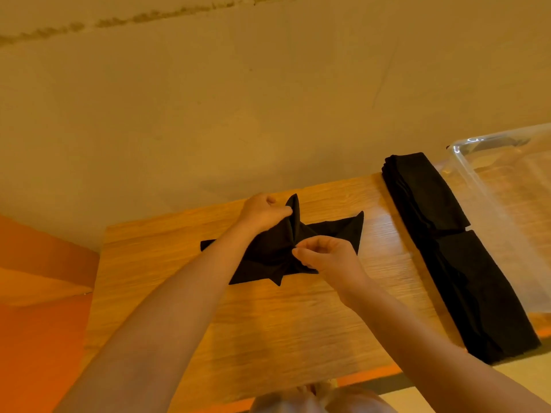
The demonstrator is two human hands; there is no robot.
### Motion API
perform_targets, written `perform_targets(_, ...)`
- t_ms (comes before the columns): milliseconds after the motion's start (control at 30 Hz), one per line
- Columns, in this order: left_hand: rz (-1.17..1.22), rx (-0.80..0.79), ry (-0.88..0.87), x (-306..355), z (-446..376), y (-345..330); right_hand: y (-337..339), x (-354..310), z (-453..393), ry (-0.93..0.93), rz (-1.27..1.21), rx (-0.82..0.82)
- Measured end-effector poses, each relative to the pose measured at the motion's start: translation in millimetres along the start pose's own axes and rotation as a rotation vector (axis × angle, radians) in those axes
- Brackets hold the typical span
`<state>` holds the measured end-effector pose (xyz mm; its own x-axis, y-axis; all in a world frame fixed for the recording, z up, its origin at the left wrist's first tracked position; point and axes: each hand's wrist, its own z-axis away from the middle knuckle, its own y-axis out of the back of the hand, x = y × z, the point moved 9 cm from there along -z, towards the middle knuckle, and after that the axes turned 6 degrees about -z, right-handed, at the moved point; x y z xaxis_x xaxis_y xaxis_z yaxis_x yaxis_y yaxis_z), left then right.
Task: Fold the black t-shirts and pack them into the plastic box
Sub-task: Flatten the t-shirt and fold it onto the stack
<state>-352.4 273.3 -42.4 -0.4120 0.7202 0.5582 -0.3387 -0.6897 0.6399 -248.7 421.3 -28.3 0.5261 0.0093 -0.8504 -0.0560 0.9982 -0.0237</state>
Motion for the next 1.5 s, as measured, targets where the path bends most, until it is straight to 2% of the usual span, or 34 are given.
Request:
perform_targets(133,-0.359,-0.135,-0.09,20.0,-41.3,-22.3,-1.4,-0.4,3.0,0.035,0.051,0.03)
perform_targets(267,-0.655,-0.073,-0.167,32.4,-66.8,-28.8,2.0,1.2,5.9,0.072,0.051,0.048)
perform_targets(433,-0.566,-0.15,-0.286,51.0,-81.5,-40.8,1.4,1.3,11.7,0.14,0.068,0.027)
perform_targets(533,-0.408,-0.173,-0.363,63.4,-77.8,-32.5,12.9,0.9,16.4,0.171,0.092,0.037)
perform_targets(600,-0.299,-0.175,-0.355,66.1,-74.6,-17.6,23.4,1.2,19.0,0.18,0.096,0.048)
perform_targets(733,-0.268,-0.111,-0.299,64.3,-70.5,21.7,41.9,-4.0,22.3,0.19,0.094,0.1)
perform_targets(833,-0.349,-0.032,-0.311,67.2,-59.1,51.7,61.0,-14.7,22.5,0.204,0.155,0.186)
perform_targets(900,-0.571,0.055,-0.421,80.7,-41.0,68.8,73.4,-31.1,22.8,0.242,0.223,0.245)
perform_targets(967,-0.65,0.123,-0.512,94.7,-14.5,86.0,84.3,-57.2,23.9,0.312,0.323,0.291)
perform_targets(1033,-0.515,0.145,-0.507,102.2,8.5,108.8,95.0,-89.5,26.3,0.398,0.405,0.322)
perform_targets(1133,-0.151,0.139,-0.393,104.9,40.8,148.4,109.9,-141.0,33.8,0.534,0.468,0.369)
perform_targets(1233,0.101,0.144,-0.314,108.1,75.5,174.7,113.4,-190.6,41.2,0.652,0.492,0.377)
perform_targets(1400,0.313,0.213,-0.289,109.6,119.5,203.4,105.4,-248.7,53.7,0.794,0.575,0.37)
perform_targets(1500,0.329,0.19,-0.357,107.9,137.9,214.2,98.7,-268.1,59.6,0.833,0.593,0.334)
